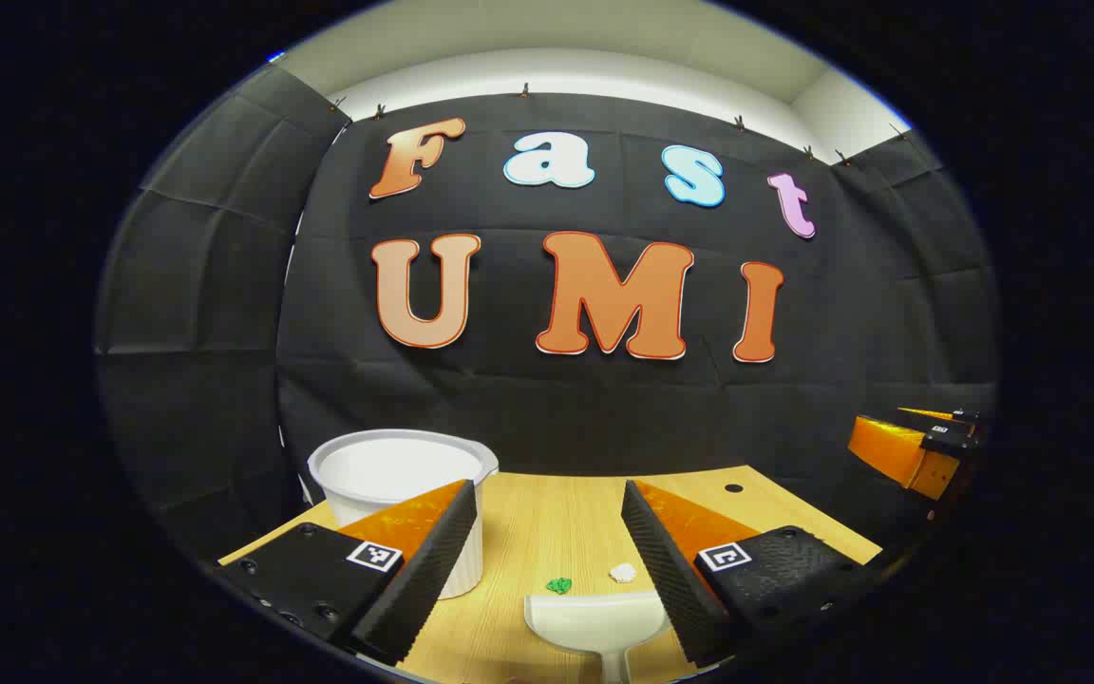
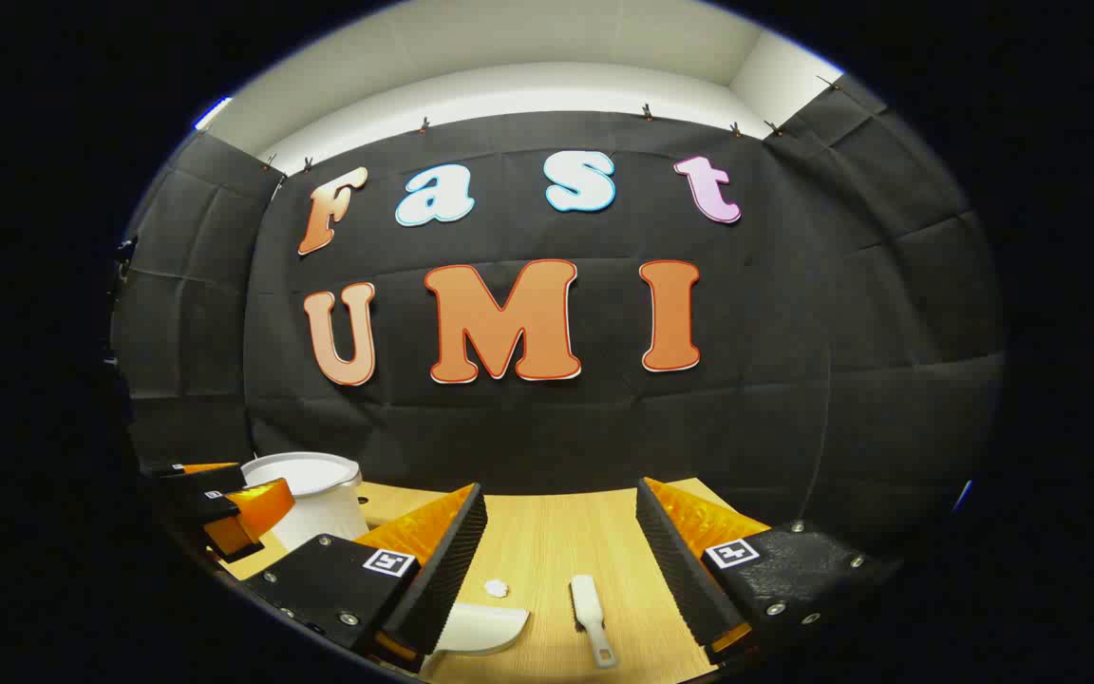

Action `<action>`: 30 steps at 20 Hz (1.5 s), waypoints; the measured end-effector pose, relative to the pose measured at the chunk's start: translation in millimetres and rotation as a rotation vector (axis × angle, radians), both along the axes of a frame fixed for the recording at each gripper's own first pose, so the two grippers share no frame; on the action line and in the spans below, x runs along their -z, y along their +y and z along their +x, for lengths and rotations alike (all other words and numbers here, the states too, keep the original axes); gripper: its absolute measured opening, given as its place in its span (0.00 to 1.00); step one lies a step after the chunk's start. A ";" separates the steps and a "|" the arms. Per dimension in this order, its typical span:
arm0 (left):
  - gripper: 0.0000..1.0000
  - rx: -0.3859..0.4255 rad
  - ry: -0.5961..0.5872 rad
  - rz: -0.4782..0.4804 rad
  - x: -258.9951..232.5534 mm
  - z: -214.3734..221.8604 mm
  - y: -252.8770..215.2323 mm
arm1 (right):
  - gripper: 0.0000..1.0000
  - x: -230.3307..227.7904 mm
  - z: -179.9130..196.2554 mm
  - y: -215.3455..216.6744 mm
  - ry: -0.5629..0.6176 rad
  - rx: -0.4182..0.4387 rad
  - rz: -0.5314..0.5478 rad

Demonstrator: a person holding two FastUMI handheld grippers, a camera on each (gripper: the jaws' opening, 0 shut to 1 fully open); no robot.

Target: Pick up the small broom and dustpan from the desktop, sweep the trash into the dustpan with the broom, and then empty the trash into the garbage bin.

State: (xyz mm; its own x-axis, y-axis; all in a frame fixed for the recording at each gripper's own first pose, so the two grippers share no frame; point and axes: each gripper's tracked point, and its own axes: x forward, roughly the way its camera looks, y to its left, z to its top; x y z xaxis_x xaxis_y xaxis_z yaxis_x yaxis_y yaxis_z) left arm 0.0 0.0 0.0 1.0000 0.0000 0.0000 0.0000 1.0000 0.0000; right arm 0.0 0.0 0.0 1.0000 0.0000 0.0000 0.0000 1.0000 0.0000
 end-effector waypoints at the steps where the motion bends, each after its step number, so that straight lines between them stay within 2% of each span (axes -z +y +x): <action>1: 0.97 0.001 -0.004 0.008 -0.8 -0.1 1.6 | 0.95 -1.3 -0.1 2.4 -0.003 -0.007 0.009; 4: 0.97 0.015 0.015 0.016 6.8 2.3 -1.8 | 0.95 0.4 0.6 -6.2 0.003 0.021 0.001; 8: 0.97 -0.014 0.009 0.018 5.1 0.2 8.4 | 0.95 6.2 -7.8 -2.5 0.020 0.030 -0.020; 16: 0.97 0.033 0.013 0.024 6.8 -9.6 6.4 | 0.95 5.0 -24.7 -2.6 -0.001 0.063 -0.026; 30: 0.97 0.113 0.074 0.049 27.7 2.9 -14.5 | 0.95 12.8 -19.9 -10.5 0.032 0.093 -0.036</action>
State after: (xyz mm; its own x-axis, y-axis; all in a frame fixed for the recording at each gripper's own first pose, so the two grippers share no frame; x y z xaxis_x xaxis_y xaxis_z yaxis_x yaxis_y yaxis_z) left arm 2.9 -14.5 -27.7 0.9909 -0.1106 -0.0766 0.1142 0.9924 0.0448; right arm -19.9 -10.5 -12.8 0.9951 -0.0938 -0.0298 0.0926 0.9950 -0.0370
